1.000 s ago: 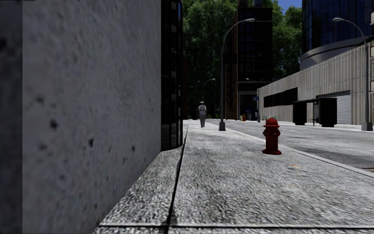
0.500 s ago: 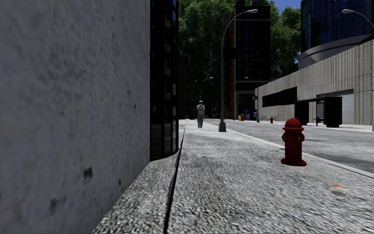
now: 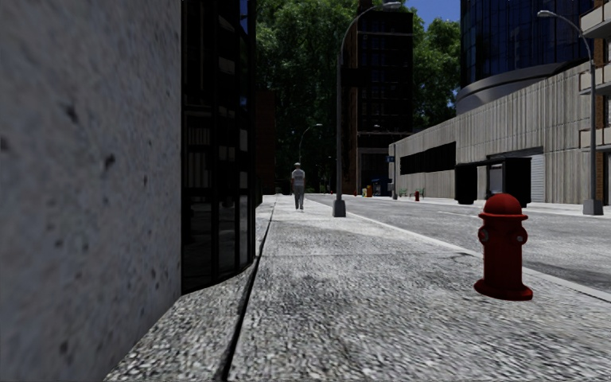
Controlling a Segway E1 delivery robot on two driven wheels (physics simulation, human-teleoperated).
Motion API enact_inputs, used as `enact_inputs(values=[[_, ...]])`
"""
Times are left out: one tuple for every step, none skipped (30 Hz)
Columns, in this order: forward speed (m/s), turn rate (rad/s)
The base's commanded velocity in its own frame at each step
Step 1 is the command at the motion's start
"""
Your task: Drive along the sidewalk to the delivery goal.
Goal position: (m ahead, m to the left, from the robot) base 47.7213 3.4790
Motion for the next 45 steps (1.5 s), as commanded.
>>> enact_inputs(values=[[1.91, 0.00], [1.91, 0.00], [1.91, 0.00], [1.91, -0.30], [1.91, -1.20], [1.91, -1.20], [1.91, -1.20], [1.91, -1.18], [1.91, -1.18], [1.91, 0.00], [1.91, 0.00], [1.91, 0.00], [1.91, 0.00], [1.91, 0.00], [1.91, 0.00], [1.91, 0.00], [1.91, 0.00], [1.91, 0.00], [1.91, 0.00], [1.91, 0.00], [1.91, 0.00], [1.91, 0.00], [1.91, 0.00], [1.91, 0.00], [1.91, 0.00], [1.91, 0.00], [1.91, 0.00], [1.91, 0.00], [1.91, 0.00], [1.91, 0.00], [1.91, 0.00], [1.91, 0.00], [1.91, 0.00], [1.91, 0.00], [1.91, 0.00], [1.91, 0.00], [1.91, 0.00], [1.91, 0.00], [1.91, 0.00], [1.91, 0.00], [1.91, 0.04], [1.91, 0.13], [1.91, 0.38], [1.91, 0.54], [1.91, 0.54]])
